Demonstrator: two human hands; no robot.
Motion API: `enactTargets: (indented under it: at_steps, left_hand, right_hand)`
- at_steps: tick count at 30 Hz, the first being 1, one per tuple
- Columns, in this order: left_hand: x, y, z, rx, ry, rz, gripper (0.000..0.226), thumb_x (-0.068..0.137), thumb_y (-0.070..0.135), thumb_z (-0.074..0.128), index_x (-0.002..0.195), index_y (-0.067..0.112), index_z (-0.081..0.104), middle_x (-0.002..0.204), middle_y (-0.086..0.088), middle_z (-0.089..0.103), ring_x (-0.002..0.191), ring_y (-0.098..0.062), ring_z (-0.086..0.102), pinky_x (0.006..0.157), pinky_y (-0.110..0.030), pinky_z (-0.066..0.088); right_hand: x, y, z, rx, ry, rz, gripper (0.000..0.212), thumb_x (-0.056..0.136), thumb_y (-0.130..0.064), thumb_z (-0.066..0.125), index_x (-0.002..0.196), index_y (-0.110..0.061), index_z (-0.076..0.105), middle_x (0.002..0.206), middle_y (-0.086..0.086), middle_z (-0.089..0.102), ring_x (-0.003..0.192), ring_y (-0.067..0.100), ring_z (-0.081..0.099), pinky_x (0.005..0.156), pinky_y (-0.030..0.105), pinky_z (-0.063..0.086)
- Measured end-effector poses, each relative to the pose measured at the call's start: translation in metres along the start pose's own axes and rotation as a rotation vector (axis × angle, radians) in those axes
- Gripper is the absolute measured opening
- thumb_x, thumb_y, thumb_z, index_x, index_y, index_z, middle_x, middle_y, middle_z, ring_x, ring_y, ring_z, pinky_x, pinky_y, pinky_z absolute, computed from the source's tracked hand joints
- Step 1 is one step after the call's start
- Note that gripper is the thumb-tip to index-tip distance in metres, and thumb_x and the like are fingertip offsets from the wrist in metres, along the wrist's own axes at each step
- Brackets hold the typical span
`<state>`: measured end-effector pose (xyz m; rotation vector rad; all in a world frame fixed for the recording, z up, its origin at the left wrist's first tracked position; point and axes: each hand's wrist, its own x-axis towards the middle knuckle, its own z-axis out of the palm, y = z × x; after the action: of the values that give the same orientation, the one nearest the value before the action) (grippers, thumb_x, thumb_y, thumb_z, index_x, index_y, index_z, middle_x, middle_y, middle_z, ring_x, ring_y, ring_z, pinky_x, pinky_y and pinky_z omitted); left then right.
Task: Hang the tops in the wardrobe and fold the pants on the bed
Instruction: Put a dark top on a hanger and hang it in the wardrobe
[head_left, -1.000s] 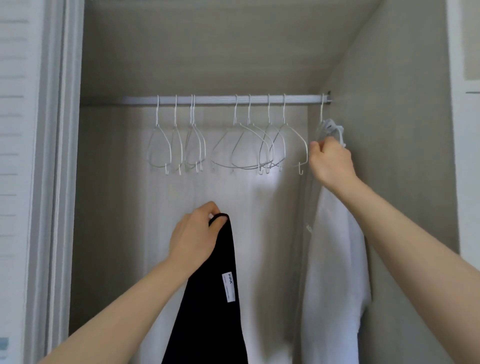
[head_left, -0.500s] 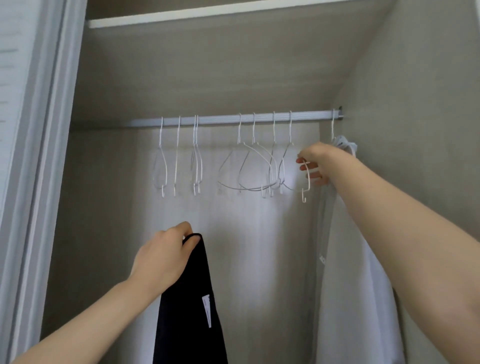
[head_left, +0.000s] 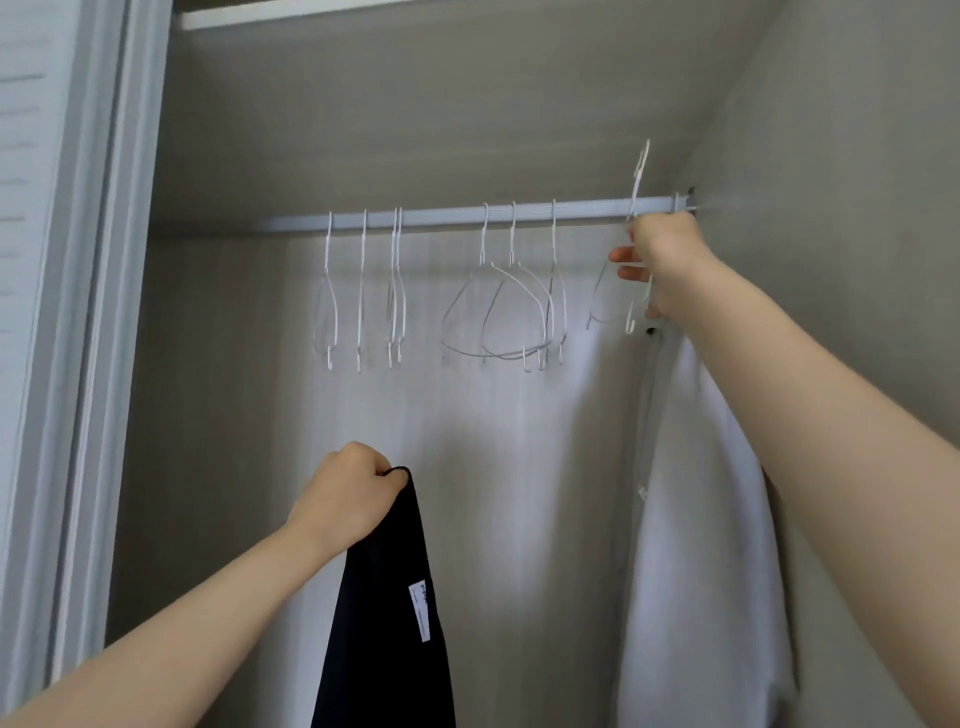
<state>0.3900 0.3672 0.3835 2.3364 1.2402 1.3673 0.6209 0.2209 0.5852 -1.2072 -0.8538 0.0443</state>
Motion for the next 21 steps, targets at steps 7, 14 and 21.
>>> enactTargets:
  at_steps: [7,14,21]
  left_hand:
    - [-0.016,-0.022,0.012,-0.267,-0.182,-0.234,0.033,0.079,0.018,0.062,0.057,0.015,0.037,0.055,-0.002,0.03,0.054,-0.019,0.029,0.054,-0.026,0.025]
    - [-0.041,-0.044,0.033,-0.411,-0.212,-0.361,0.017,0.08,0.017,0.063,0.067,0.006,0.058,0.063,-0.007,0.052,0.061,-0.023,0.052,0.059,-0.027,0.043]
    - [-0.065,-0.078,0.048,-0.408,-0.277,-0.456,0.021,0.087,0.013,0.065,0.067,0.008,0.059,0.063,-0.006,0.055,0.053,-0.014,0.054,0.035,-0.015,0.037]
  right_hand:
    - [-0.098,0.041,-0.047,-0.009,-0.084,0.093,0.027,0.097,-0.023,0.039,0.123,-0.025,0.047,0.07,-0.008,0.07,0.102,0.022,0.058,0.087,0.059,0.042]
    - [-0.19,0.091,-0.082,0.047,-0.167,0.307,0.015,0.101,-0.027,0.04,0.092,-0.021,0.05,0.088,0.002,0.069,0.102,0.026,0.06,0.087,0.065,0.044]
    - [-0.256,0.136,-0.093,0.307,-0.51,0.675,0.015,0.093,-0.032,0.049,0.091,-0.018,0.054,0.072,0.013,0.059,0.07,0.029,0.061,0.073,0.057,0.053]
